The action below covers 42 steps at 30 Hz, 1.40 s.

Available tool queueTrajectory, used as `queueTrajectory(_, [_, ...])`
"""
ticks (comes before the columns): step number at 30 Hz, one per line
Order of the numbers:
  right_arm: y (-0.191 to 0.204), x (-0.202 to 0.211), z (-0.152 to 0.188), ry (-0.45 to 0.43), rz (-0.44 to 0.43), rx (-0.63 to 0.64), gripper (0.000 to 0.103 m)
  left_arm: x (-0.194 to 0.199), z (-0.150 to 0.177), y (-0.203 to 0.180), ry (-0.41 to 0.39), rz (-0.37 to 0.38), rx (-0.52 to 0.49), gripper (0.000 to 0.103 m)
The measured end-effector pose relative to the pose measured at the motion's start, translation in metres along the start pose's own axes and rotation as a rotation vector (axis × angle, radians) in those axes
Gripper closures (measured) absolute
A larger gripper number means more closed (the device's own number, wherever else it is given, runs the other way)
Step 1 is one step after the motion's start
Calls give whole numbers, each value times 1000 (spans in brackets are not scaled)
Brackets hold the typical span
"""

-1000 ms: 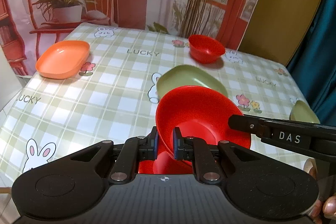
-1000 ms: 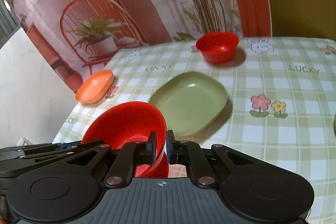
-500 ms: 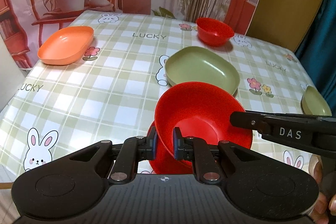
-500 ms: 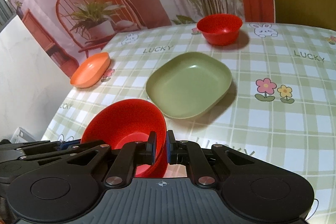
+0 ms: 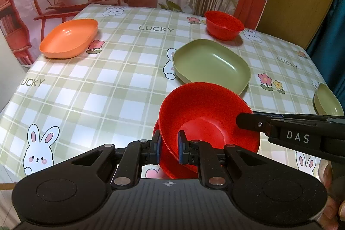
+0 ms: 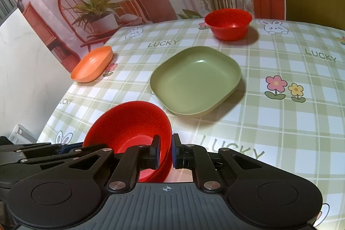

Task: Organize plates and bowls

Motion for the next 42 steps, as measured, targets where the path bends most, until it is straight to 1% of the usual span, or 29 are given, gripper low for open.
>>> queueTrajectory(4, [-1,-1,0,2,5,6,92,-1,0,1,2,11,6,89])
queueTrajectory(13, [-2,-4,1,14,8,7,92,-5,1,2,10,9,8,89])
queueTrajectory(15, [-2,-5,0,17,7,8,92,-5,1,3,11,10,11,86])
queueTrajectory(20, [-2,-6,0,20,9,8,92,-7,1,4,20,14,17,85])
queueTrajectory(22, [-2,-6,0,19,13,7,92,-8,1,4,22,20,19,83])
queueTrajectory(24, [-3,-7,0,19,14,5,92,-9,1,4,24,27,20,78])
queueTrajectory(26, [-4,-7,0,16,14,4,92,-8,1,4,20,30,21,75])
queueTrajectory(29, [-6,-6,-1,12,13,2,92,-8,1,3,16,36,24,73])
queueTrajectory(32, [-8,-3,-3,2,13,-4,92,-8,1,4,13,35,31,72])
queueTrajectory(35, [-12,2,-6,-16,14,-14,92,-5,-2,8,-3,17,45,65])
queueTrajectory(38, [-18,10,-12,-42,19,-22,92,0,-7,14,-16,23,70,65])
queueTrajectory(42, [-29,25,-26,-90,29,-30,92,12,-18,15,-54,29,73,65])
Point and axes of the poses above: each gripper's, at about its wrist camera, not at the fingertips, and x roughly against the way its jaws point, y to its left, z to its underside, the point moved 8 cm from there along -x, roughly the way its jaws point, and after that the axes turned 11 degrees about y, right-handed, at the moved point
